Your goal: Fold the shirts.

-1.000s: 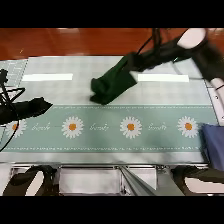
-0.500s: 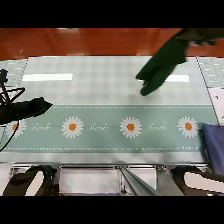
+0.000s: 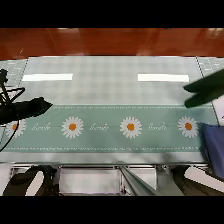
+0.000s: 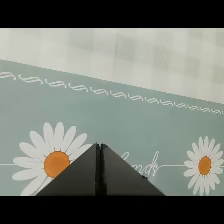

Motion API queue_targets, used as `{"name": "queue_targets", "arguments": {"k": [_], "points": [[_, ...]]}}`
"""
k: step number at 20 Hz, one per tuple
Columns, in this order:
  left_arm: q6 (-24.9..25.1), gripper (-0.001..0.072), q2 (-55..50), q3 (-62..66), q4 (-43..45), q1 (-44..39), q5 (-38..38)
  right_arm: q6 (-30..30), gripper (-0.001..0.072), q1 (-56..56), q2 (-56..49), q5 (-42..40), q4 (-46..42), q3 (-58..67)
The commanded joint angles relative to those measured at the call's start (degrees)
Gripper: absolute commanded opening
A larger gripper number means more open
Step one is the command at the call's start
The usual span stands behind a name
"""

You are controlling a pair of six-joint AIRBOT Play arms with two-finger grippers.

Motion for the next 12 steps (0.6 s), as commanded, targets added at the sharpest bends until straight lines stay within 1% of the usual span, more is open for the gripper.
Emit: {"name": "queue_targets", "arguments": {"k": [1, 3, 6, 8, 11, 12], "points": [[0.02, 0.0023, 0.0, 0.0, -2.1, -0.02, 0.24, -0.13, 0.0023, -9.33, 4.2, 4.44, -10.47, -4.07], [0.02, 0.0024, 0.0, 0.02, -3.58, -0.04, 0.68, -0.24, 0.0024, -14.71, 8.28, 4.46, -16.11, -11.76], [0.04, 0.0023, 0.0, 0.02, -3.54, -0.02, 2.6, -0.22, 0.0024, -23.98, 15.65, 4.46, -27.56, -26.38], [0.04, 0.0023, 0.0, 0.02, -3.54, -0.02, 3.72, 2.1, 0.0024, -28.65, 19.69, 4.46, -34.16, -34.84], [0.02, 0.0023, 0.0, 0.02, -3.56, -0.02, 4.63, 2.29, 0.0032, -29.7, 23.43, 4.55, -40.3, -43.67], [0.04, 0.0023, 0.0, 0.02, -3.56, -0.02, 4.96, 3.43, 0.0197, -29.7, 23.65, 4.59, -43.32, -45.35]]}}
